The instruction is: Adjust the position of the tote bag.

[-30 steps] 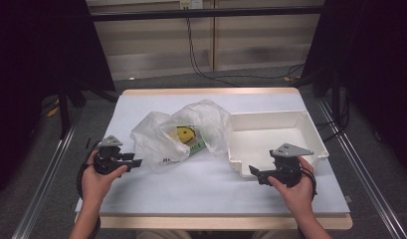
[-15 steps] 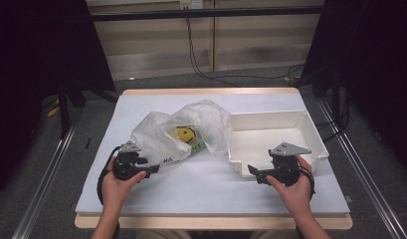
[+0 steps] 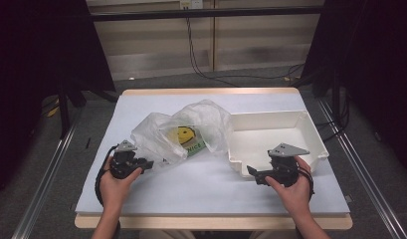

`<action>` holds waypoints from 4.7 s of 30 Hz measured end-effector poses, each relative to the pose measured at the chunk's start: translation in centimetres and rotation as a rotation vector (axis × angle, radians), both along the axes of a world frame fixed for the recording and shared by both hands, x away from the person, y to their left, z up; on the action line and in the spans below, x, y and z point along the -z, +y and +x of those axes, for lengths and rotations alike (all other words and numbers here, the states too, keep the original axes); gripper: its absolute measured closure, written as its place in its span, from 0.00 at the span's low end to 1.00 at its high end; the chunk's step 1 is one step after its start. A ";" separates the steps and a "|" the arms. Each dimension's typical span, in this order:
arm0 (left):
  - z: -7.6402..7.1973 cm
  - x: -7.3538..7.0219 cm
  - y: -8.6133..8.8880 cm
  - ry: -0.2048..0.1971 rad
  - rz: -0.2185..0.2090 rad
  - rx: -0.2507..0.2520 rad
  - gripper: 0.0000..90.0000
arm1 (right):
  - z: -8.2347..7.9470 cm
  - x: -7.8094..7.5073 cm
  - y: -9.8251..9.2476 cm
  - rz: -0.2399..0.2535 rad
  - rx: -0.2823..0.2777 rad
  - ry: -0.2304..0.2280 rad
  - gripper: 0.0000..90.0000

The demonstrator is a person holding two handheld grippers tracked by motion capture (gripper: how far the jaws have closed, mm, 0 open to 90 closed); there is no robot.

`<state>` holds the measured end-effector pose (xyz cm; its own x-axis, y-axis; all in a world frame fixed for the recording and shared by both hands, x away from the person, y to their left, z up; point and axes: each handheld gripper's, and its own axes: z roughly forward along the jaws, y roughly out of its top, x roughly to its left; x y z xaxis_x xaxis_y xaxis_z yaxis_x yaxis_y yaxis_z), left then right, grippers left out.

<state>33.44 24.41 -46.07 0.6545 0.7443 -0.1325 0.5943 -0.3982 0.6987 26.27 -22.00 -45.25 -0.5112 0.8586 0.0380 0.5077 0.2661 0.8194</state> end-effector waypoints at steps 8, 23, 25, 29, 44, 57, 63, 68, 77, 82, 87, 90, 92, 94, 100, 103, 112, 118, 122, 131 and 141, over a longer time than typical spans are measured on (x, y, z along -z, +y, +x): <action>0.3 -0.2 0.8 0.016 0.007 0.030 0.96 | 0.3 -0.2 0.9 -0.010 -0.029 0.007 0.06; 3.7 -0.4 2.6 0.024 0.039 0.028 0.99 | 2.4 -1.0 1.2 -0.086 -0.089 0.037 0.08; 4.4 -0.4 3.0 0.025 0.018 0.016 0.99 | 2.9 -1.4 1.1 -0.065 -0.095 0.041 0.09; 4.9 -0.2 3.2 0.021 0.037 0.007 0.99 | 3.1 -2.0 0.7 -0.064 -0.076 0.053 0.09; 3.4 -1.0 2.9 -0.020 0.046 -0.031 0.63 | 2.8 -5.6 2.6 -0.031 -0.136 0.019 0.09; 0.6 -0.5 1.7 0.002 0.052 -0.020 0.52 | 4.7 -6.5 5.6 -0.002 -0.226 0.030 0.14; -0.4 -0.5 1.7 0.004 0.057 -0.023 0.50 | 5.3 -6.6 7.0 -0.004 -0.261 0.037 0.15; -1.5 -0.6 1.4 -0.014 0.052 -0.027 0.50 | 6.3 -6.8 8.4 0.005 -0.294 0.044 0.20; -2.3 -0.5 0.5 -0.021 0.018 0.015 0.51 | 7.8 -7.3 10.7 -0.004 -0.332 0.037 0.34; -2.4 -0.5 0.1 -0.037 0.019 0.021 0.49 | 8.5 -7.1 11.3 -0.054 -0.320 0.052 0.58; -2.3 -0.8 -0.3 -0.062 0.012 0.033 0.48 | 9.1 -6.8 10.9 -0.061 -0.318 0.080 0.82; -2.2 -0.8 -0.4 -0.066 0.015 0.037 0.47 | 9.3 -6.9 10.4 -0.025 -0.322 0.083 0.98; -2.2 -1.0 -0.7 -0.072 0.000 0.030 0.47 | 9.3 -7.1 10.3 -0.012 -0.333 0.091 1.00; -2.1 -1.2 -0.6 -0.083 0.010 0.036 0.47 | 9.2 -7.2 10.3 -0.010 -0.333 0.090 1.00; -2.0 -2.0 -1.3 -0.126 -0.005 0.043 0.44 | 8.4 -6.9 9.6 0.019 -0.333 0.113 1.00; -1.8 -2.1 -1.5 -0.137 -0.013 0.043 0.44 | 7.7 -6.5 9.0 0.014 -0.332 0.126 1.00; -1.3 -2.6 -1.2 -0.150 -0.030 0.029 0.46 | 7.3 -6.2 8.7 0.009 -0.323 0.134 0.98; -1.1 -2.3 -1.0 -0.133 -0.004 0.045 0.54 | 7.4 -6.5 9.4 0.009 -0.322 0.100 0.79; -1.1 -2.4 -0.8 -0.134 0.002 0.049 0.55 | 7.0 -6.9 10.4 0.017 -0.327 0.080 0.54; -1.4 -2.3 -0.4 -0.120 0.019 0.043 0.55 | 6.4 -7.8 12.1 0.033 -0.368 0.061 0.51; -1.5 -2.2 0.1 -0.112 0.031 0.036 0.54 | 6.6 -7.1 15.1 0.041 -0.428 0.097 0.54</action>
<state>31.93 24.49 -43.90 0.6905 0.7225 -0.0343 0.4980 -0.4404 0.7470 32.90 -6.93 -38.17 -0.8133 0.5666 0.1326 0.4334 0.4377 0.7878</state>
